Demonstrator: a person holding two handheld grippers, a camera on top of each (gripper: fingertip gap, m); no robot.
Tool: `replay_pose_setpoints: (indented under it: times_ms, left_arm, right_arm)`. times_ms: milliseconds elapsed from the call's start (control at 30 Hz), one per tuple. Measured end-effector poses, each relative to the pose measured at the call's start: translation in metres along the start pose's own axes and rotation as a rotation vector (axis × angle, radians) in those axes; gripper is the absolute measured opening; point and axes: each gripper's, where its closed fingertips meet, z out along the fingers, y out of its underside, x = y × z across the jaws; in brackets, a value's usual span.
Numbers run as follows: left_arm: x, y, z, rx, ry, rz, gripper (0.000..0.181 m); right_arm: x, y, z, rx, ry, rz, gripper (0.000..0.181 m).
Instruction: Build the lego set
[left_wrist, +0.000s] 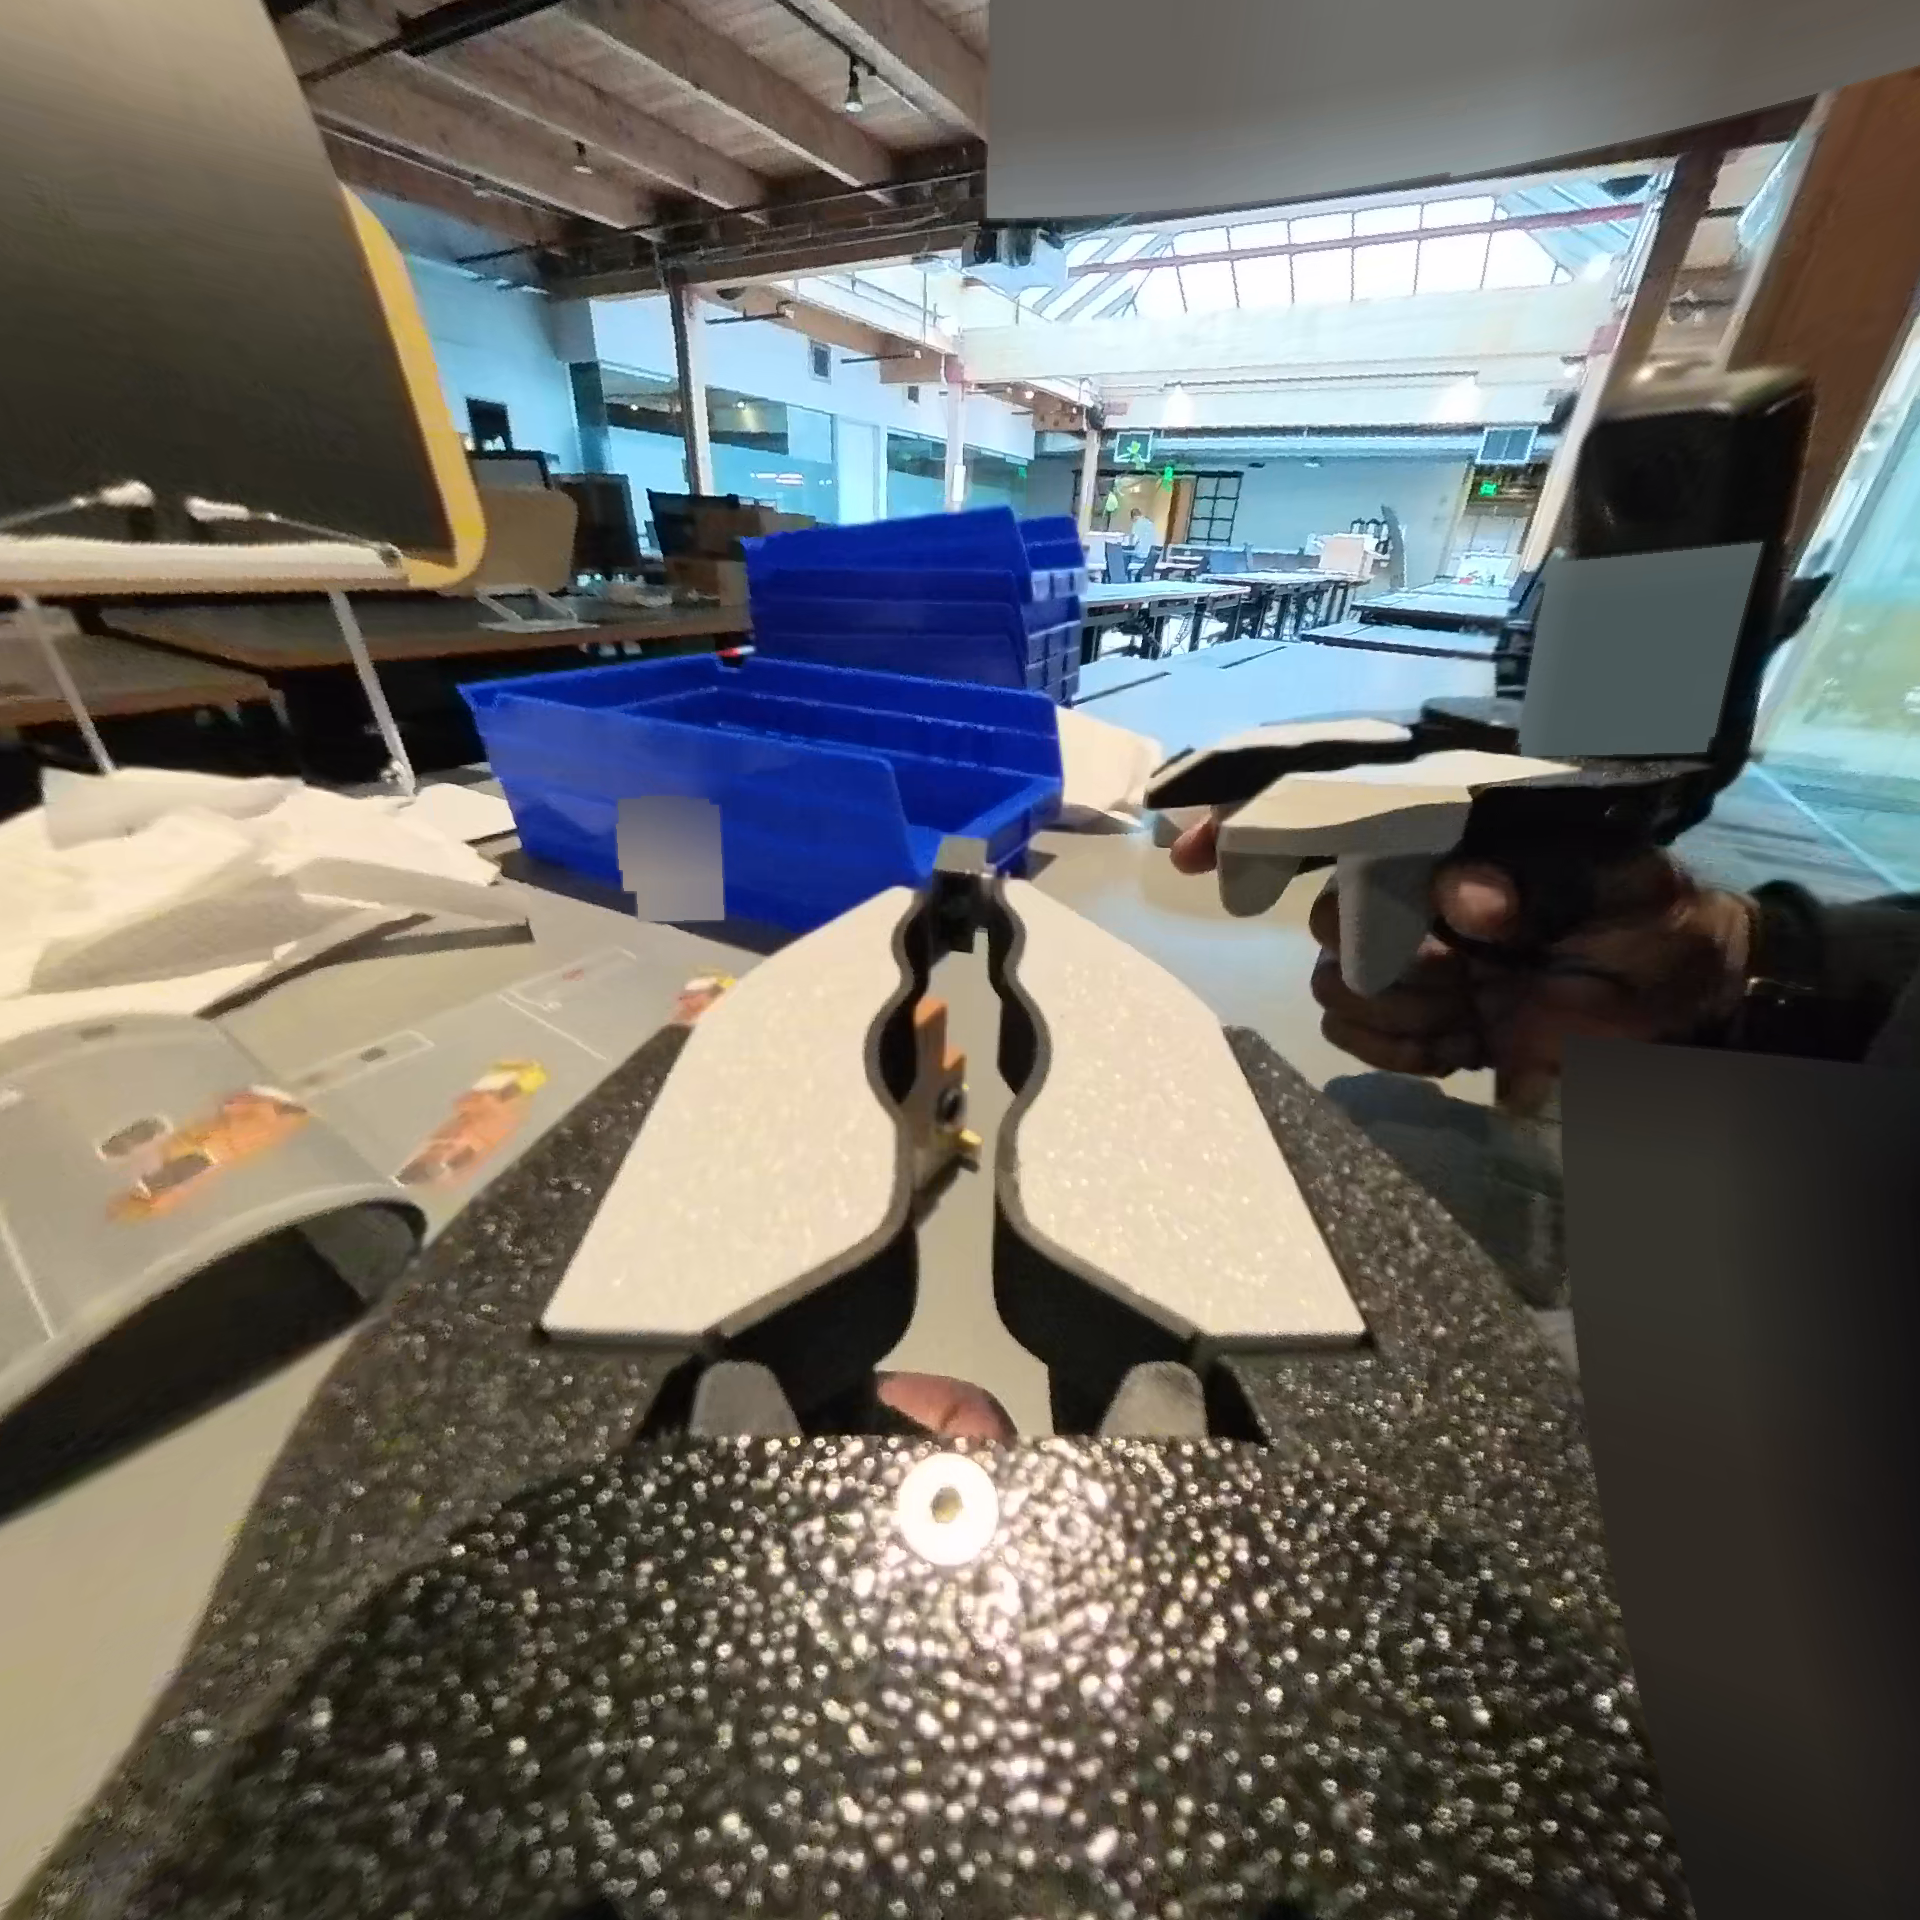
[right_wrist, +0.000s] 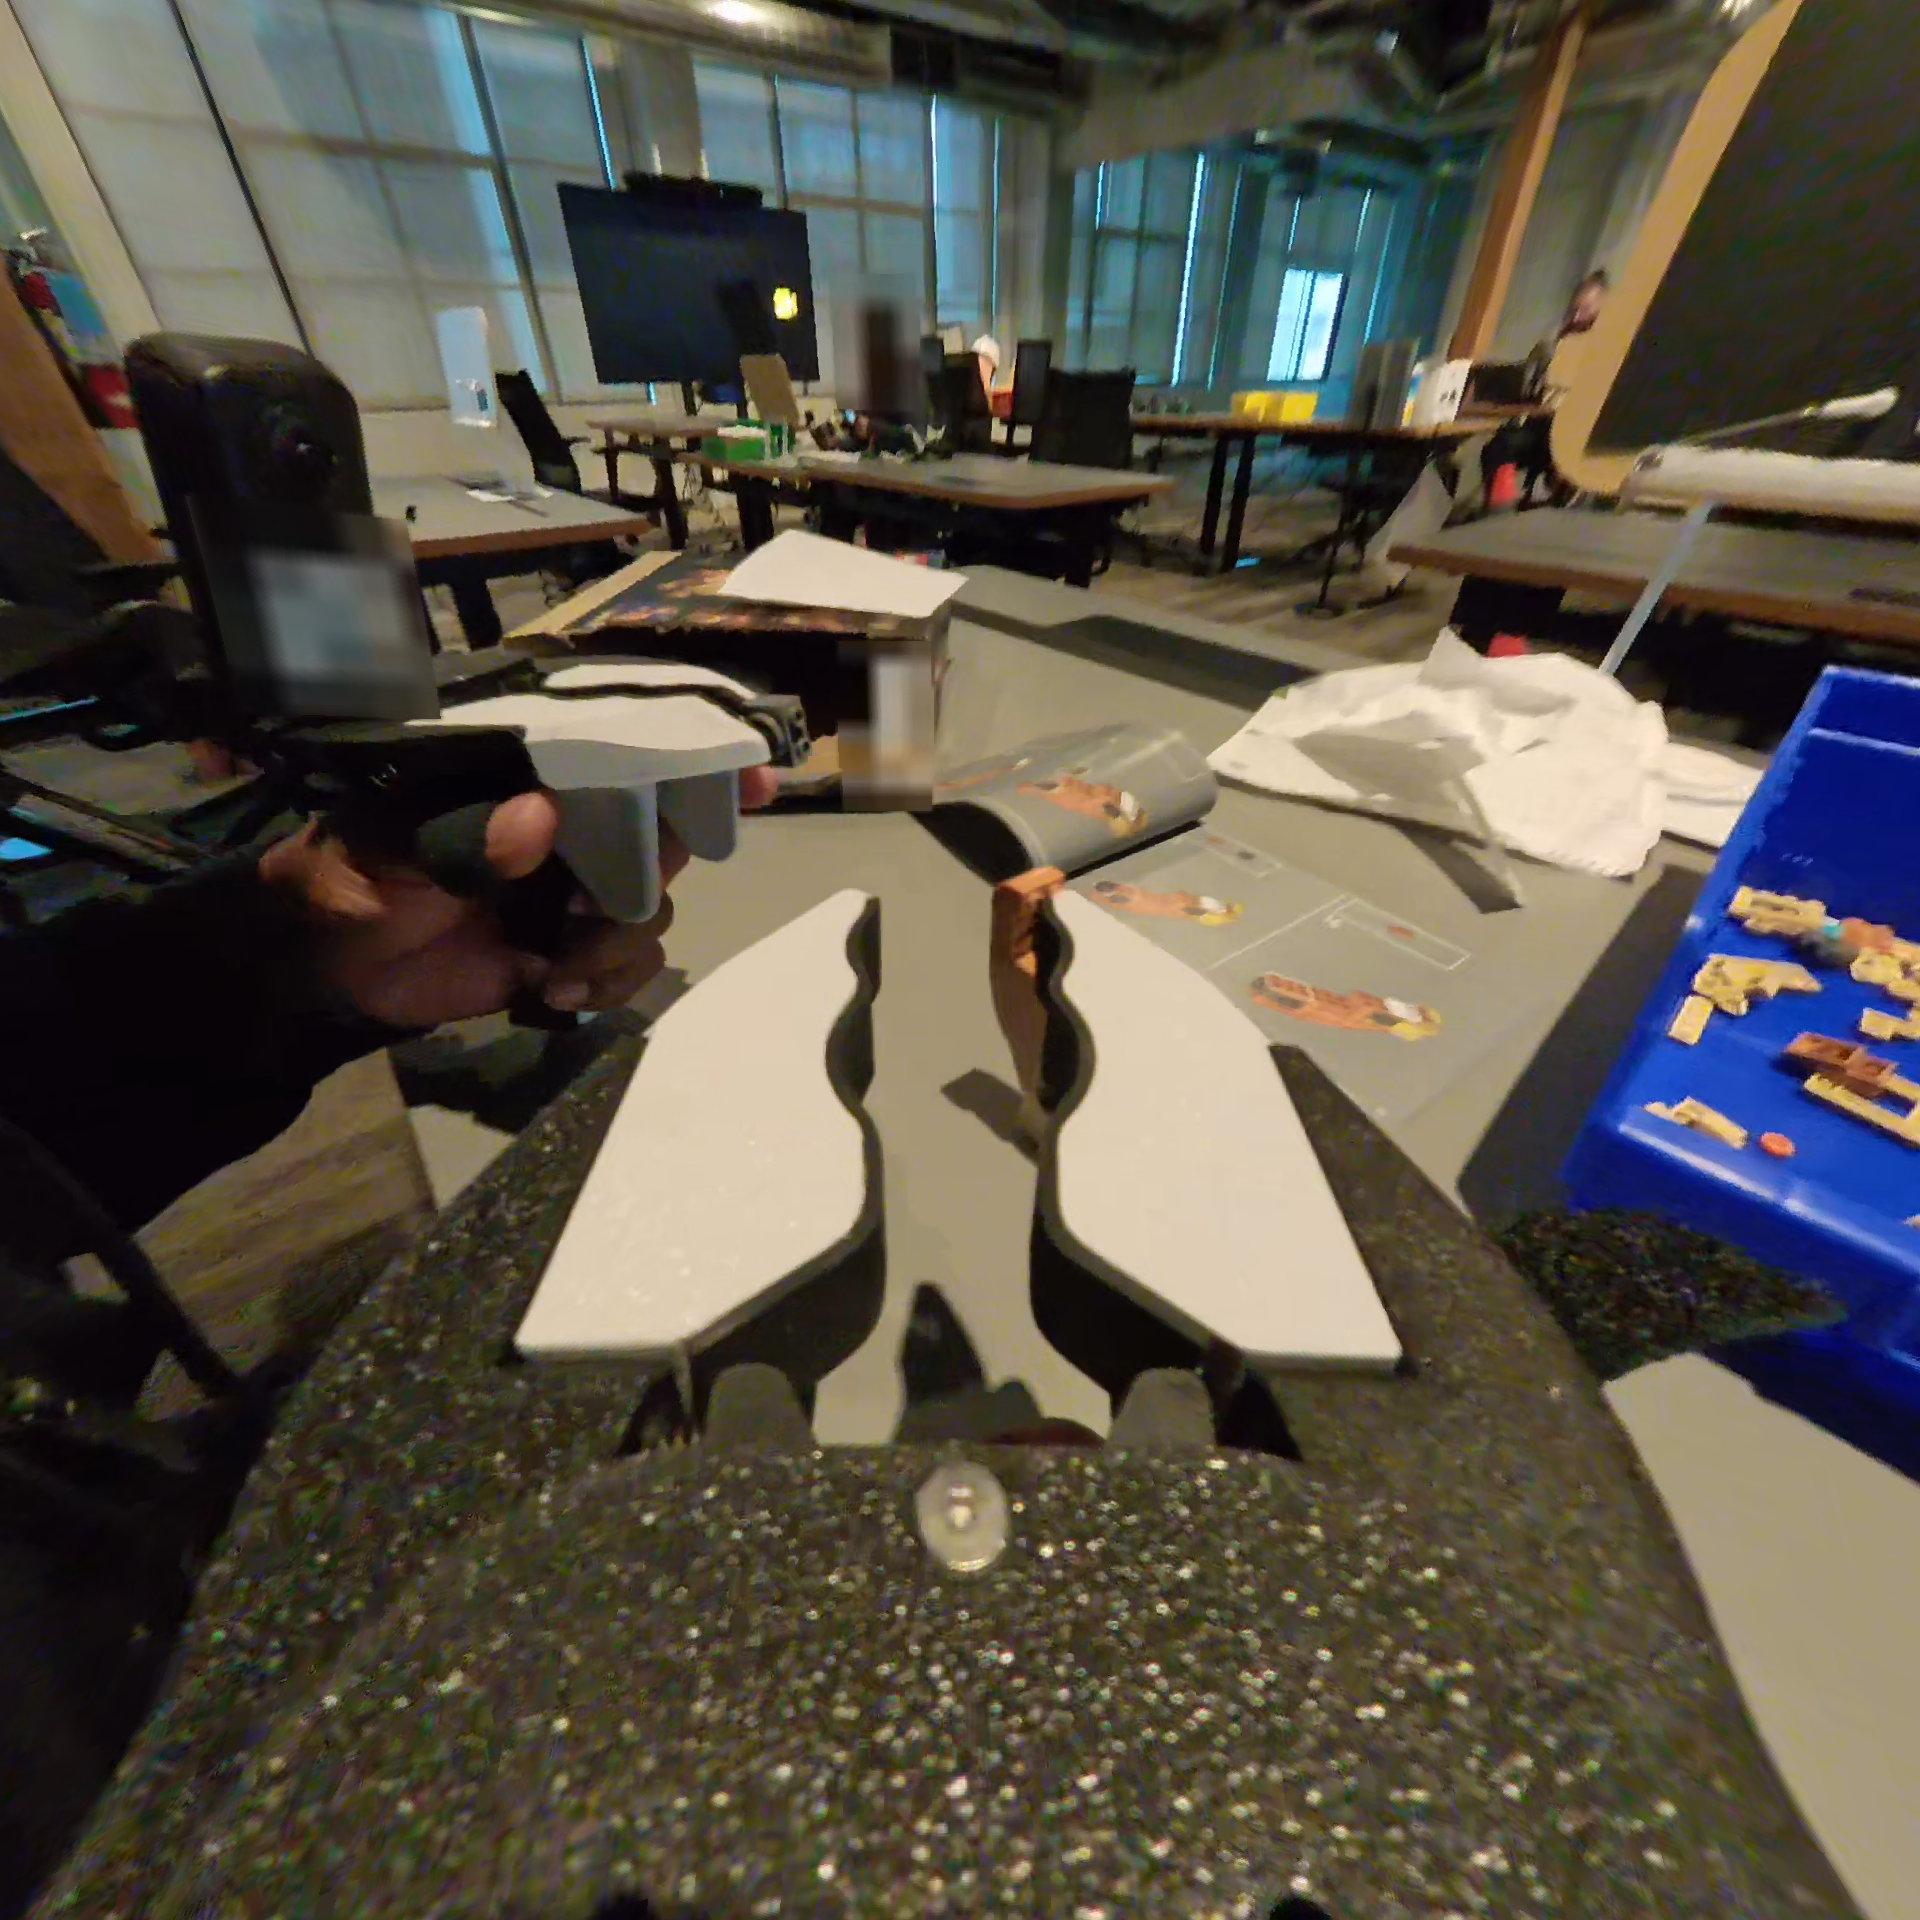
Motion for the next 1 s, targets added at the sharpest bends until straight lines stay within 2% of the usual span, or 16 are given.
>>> replay_pose_setpoints:
  times_ms: [200,333,500,700,1000]
  left_arm:
    - [-0.01,-0.009,0.033,-0.041,0.105,0.007,0.01]
    - [-0.003,-0.007,0.045,-0.068,0.101,-0.014,0.01]
    - [0.008,0.0,0.041,-0.066,0.018,0.002,0.01]
    - [0.03,0.014,0.035,-0.088,-0.012,0.023,0.01]
    - [0.06,0.035,0.039,-0.14,0.059,-0.019,0.01]
  right_arm:
    - [0.02,-0.009,0.021,0.018,0.056,0.005,0.021]
    - [0.045,0.004,0.022,-0.152,0.219,-0.035,0.013]
    - [0.071,0.011,0.006,-0.282,0.384,-0.034,0.009]
    - [0.068,0.023,-0.011,-0.323,0.419,-0.027,0.007]
    - [0.059,0.045,-0.028,-0.382,0.444,-0.039,0.007]
